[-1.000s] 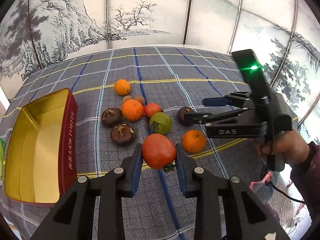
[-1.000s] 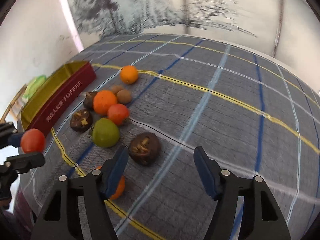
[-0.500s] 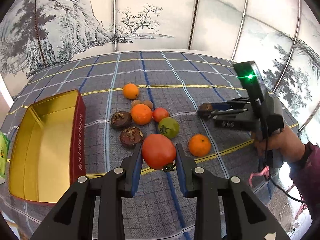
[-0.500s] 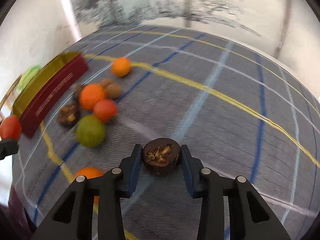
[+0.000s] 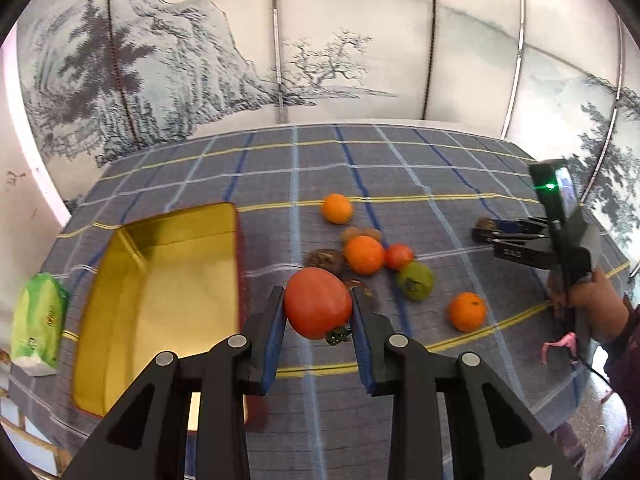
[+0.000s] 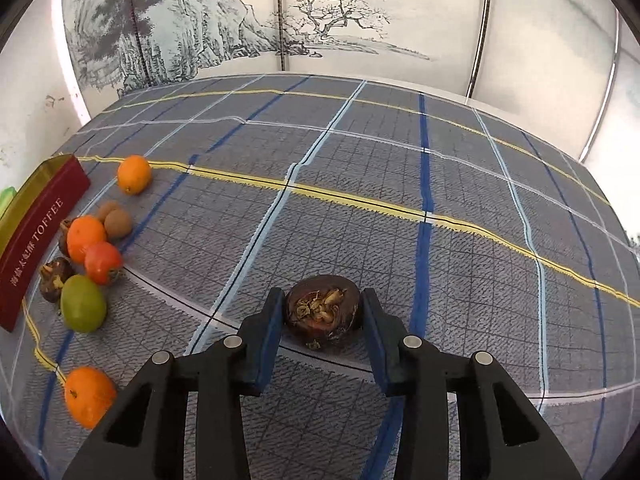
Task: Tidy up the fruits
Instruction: 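Carry the persimmon into the gold tin and open the left tool while right holds its fruit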
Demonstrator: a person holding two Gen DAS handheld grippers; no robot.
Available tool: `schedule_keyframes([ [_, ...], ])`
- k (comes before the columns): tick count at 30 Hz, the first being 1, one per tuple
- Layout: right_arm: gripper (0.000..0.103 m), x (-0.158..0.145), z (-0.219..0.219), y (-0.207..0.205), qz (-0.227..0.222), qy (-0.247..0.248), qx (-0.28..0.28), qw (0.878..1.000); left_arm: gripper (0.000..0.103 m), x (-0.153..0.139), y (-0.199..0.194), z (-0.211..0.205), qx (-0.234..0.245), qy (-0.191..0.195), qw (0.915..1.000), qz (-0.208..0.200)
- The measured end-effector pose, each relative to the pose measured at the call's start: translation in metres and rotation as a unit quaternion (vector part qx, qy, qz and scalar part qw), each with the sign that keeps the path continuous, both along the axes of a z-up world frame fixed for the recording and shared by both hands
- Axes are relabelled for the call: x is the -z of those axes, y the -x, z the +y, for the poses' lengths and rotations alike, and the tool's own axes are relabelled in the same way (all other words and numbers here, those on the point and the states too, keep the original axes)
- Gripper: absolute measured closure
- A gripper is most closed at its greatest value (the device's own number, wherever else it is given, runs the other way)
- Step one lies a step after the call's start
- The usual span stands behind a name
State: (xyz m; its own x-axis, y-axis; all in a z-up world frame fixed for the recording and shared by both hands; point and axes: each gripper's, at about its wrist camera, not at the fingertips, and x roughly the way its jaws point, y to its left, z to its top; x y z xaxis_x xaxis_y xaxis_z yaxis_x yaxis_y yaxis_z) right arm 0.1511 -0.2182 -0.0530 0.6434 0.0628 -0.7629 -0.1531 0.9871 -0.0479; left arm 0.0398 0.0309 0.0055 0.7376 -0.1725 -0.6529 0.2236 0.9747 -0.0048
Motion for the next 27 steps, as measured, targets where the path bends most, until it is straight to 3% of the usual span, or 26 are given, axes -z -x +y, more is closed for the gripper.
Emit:
schedule_keyframes([
  [14, 0.063, 0.001, -0.003, 0.002, -0.004, 0.008, 0.018, 1.000, 0.075, 0.015, -0.056, 0.076, -0.066, -0.079, 0.9946, 0.007],
  [27, 0.064, 0.001, -0.004, 0.001, -0.005, 0.013, 0.022, 1.000, 0.075, 0.042, -0.142, 0.123, -0.090, -0.144, 0.9824, 0.077],
])
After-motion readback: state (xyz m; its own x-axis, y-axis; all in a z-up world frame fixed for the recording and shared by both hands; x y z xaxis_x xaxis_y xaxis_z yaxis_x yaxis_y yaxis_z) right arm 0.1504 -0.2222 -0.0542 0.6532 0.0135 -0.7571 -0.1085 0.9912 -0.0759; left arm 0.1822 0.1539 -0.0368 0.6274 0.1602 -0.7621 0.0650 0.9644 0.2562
